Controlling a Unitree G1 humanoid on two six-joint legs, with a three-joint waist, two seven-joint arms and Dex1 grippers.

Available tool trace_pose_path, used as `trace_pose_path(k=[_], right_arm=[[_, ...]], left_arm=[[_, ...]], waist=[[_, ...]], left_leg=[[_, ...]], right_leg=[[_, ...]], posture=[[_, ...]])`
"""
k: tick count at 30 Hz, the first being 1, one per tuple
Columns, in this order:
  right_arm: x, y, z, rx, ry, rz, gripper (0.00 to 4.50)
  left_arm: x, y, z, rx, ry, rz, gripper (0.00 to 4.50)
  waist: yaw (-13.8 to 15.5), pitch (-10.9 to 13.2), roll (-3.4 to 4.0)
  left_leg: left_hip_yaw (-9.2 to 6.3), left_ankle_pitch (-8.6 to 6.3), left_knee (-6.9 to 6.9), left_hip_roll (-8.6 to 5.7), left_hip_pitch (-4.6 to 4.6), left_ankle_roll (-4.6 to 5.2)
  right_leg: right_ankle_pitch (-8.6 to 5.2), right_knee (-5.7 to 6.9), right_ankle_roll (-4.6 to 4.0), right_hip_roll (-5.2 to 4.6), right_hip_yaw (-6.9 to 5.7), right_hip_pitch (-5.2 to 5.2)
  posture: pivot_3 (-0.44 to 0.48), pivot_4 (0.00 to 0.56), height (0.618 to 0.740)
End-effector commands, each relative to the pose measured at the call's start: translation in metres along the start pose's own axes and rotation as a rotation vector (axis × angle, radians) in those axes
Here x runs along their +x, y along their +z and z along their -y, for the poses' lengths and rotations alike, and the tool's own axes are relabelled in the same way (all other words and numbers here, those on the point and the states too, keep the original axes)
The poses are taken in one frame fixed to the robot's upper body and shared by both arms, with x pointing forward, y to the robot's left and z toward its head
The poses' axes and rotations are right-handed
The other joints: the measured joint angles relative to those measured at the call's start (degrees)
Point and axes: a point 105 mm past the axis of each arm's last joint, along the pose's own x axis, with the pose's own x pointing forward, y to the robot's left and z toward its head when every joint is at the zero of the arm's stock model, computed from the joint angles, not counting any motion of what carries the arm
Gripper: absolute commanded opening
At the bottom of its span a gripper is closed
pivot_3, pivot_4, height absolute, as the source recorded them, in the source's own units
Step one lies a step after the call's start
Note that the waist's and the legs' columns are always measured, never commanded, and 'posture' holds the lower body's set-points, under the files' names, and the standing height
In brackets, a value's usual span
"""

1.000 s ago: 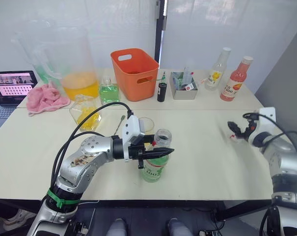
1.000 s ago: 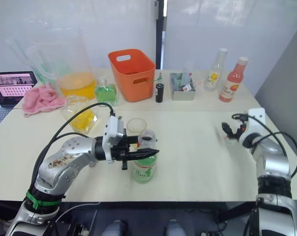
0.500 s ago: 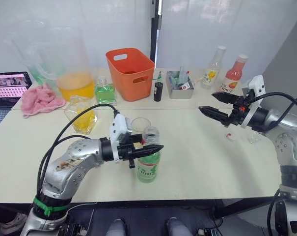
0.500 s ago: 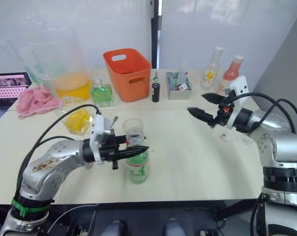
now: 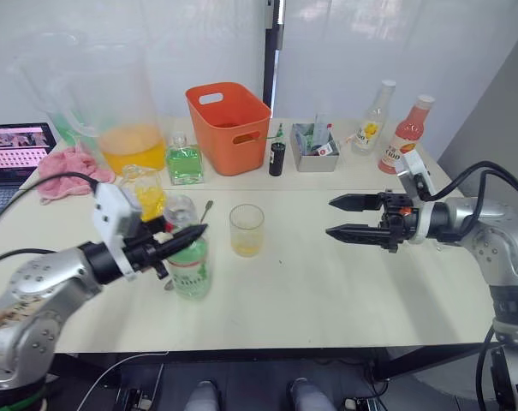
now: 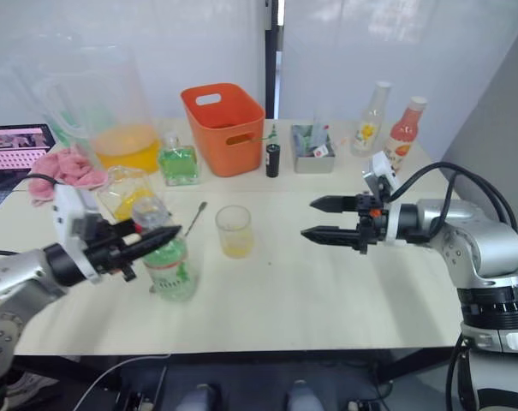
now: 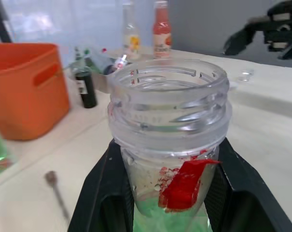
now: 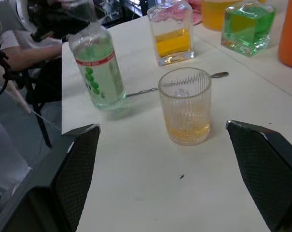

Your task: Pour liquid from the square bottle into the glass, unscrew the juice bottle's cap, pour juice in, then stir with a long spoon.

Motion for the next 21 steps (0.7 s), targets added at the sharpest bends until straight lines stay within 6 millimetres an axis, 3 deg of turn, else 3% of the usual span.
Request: trace_pose_path(k=[1, 14, 21], right_arm=[[0.0, 0.009, -0.006, -0.057, 0.007, 0.013, 4.42], [0.003, -0.007, -0.032, -0.02, -0.069, 0.029, 4.42], [-0.004, -0.012, -0.041, -0.007, -0.178, 0.047, 4.42]], left_arm=[[0.001, 0.024, -0.013, 0.097, 0.055, 0.039, 1.28], [0.042, 0.031, -0.058, 0.408, 0.152, -0.031, 1.28], [0.086, 0.022, -0.074, 0.576, 0.042, -0.038, 1.28]], waist=[[0.2, 0.0, 0.0], [1.3, 0.0, -0.07], [1.8, 0.0, -0.08]], left_leg=[[0.0, 0.0, 0.0, 0.0, 0.0, 0.0], [0.01, 0.0, -0.02, 0.0, -0.06, -0.01], [0.01, 0.01, -0.01, -0.01, -0.08, 0.0]], right_leg=[[0.0, 0.0, 0.0, 0.0, 0.0, 0.0], [0.02, 0.0, 0.02, 0.01, -0.02, -0.04], [0.07, -0.01, 0.1, 0.01, -0.02, -0.02]], posture=[[0.0, 0.15, 0.738], [0.0, 0.15, 0.738], [0.0, 0.15, 0.738]])
